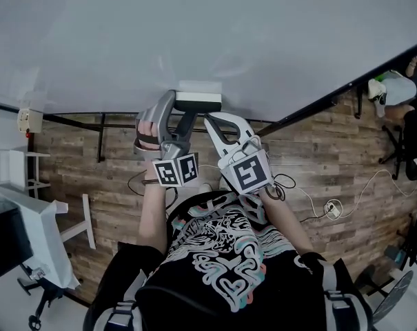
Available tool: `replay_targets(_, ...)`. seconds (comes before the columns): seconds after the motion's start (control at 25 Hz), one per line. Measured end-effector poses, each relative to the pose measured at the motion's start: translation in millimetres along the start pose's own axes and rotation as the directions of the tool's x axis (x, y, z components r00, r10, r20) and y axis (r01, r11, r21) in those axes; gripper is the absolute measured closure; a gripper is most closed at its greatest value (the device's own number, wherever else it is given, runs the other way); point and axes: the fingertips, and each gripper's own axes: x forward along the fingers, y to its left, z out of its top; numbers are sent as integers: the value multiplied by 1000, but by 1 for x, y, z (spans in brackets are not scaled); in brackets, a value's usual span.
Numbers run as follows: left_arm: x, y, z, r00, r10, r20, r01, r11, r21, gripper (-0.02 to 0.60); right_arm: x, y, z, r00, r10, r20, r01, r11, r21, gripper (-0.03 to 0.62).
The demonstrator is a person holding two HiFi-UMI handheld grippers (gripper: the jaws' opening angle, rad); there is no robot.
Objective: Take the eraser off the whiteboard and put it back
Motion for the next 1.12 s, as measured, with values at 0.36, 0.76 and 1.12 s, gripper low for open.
replay_targets(0.36, -10, -12, -7, 1000, -25, -9, 25, 999, -35, 158, -1, 1, -5, 1000, -7, -7, 6, 999, -43, 565)
replay_targets(0.76, -25, -13, -16, 999, -29, -26, 26, 995, -94, 138, -9, 14, -7, 1000, -7, -21, 6, 997, -79, 565)
replay_targets(1.12, -53, 7, 2, 996, 21, 90, 2, 970, -245, 178, -35, 16, 2, 996, -85, 15, 84, 996, 8, 565)
